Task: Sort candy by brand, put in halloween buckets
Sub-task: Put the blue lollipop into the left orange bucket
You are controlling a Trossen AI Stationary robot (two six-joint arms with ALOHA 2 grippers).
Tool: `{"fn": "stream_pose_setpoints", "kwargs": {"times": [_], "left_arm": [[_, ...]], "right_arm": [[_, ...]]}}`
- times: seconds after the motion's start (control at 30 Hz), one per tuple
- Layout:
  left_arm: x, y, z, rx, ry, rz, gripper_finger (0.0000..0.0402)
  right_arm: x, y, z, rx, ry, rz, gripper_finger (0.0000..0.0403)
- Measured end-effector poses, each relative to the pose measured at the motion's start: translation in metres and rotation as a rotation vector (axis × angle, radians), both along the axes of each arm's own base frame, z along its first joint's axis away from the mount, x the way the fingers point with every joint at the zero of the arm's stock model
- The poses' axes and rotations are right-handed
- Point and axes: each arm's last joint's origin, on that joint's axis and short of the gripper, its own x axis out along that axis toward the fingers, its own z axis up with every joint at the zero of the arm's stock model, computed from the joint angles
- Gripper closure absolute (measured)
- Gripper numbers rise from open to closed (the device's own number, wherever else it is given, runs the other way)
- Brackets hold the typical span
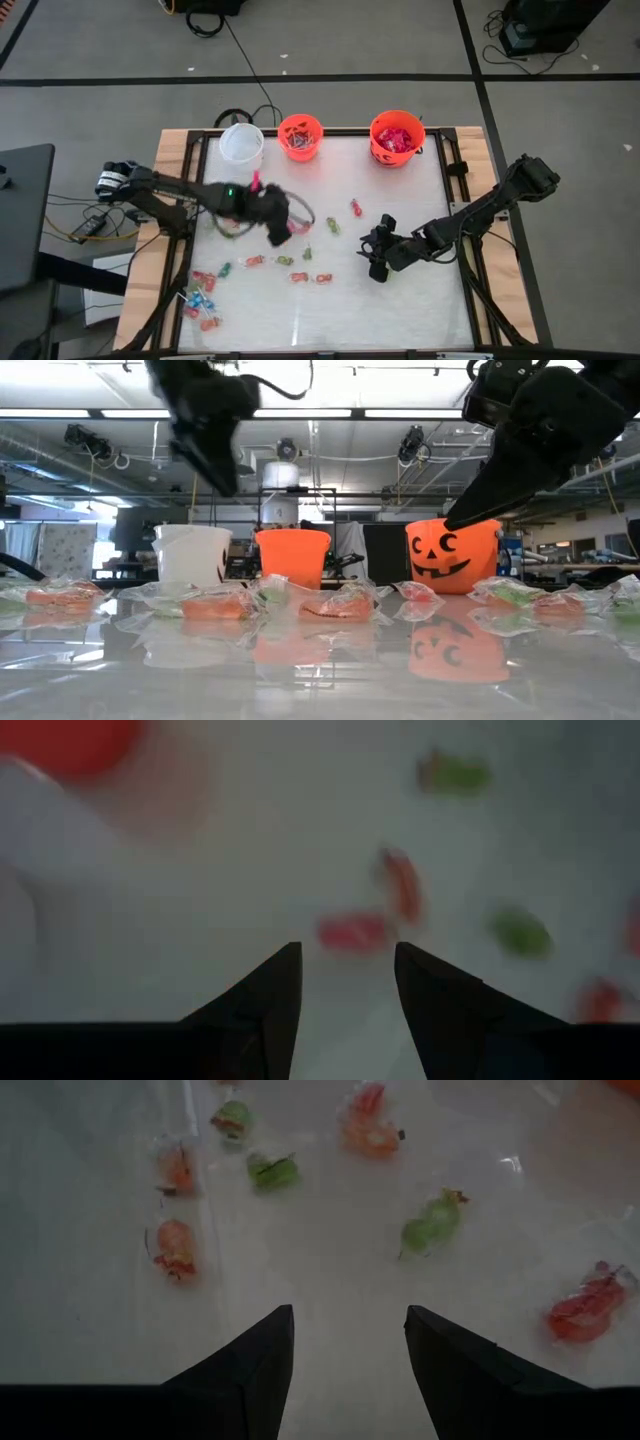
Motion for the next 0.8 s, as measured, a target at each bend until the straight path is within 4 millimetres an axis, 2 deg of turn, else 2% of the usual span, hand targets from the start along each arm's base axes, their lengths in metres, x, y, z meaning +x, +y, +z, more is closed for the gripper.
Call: {"fn": "stream_pose_setpoints", "kwargs": {"times": [0.17, 0.33, 0.53, 0.8], "left_arm": [[-0.012, -0.048, -0.002, -0.113, -0.029, 0.039, 0.0234], [-0.026, -0.085, -0.002, -0.236, -0.045, 0.065, 0.0234], [-0.05, -0.119, -0.005, -0.367, 0.037, 0.104, 0.0234], [-0.082, -0.153, -0.006, -0.465, 0.109, 0.162, 0.0234]], "right_arm": [[0.003, -0.002, 0.002, 0.0, -0.031, -0.009, 0.0198], [0.008, -0.003, 0.007, -0.004, -0.079, 0.005, 0.0198], [0.015, -0.005, 0.013, 0.001, -0.14, 0.07, 0.0198], [0.024, -0.014, 0.021, -0.031, -0.212, 0.104, 0.0198]]}}
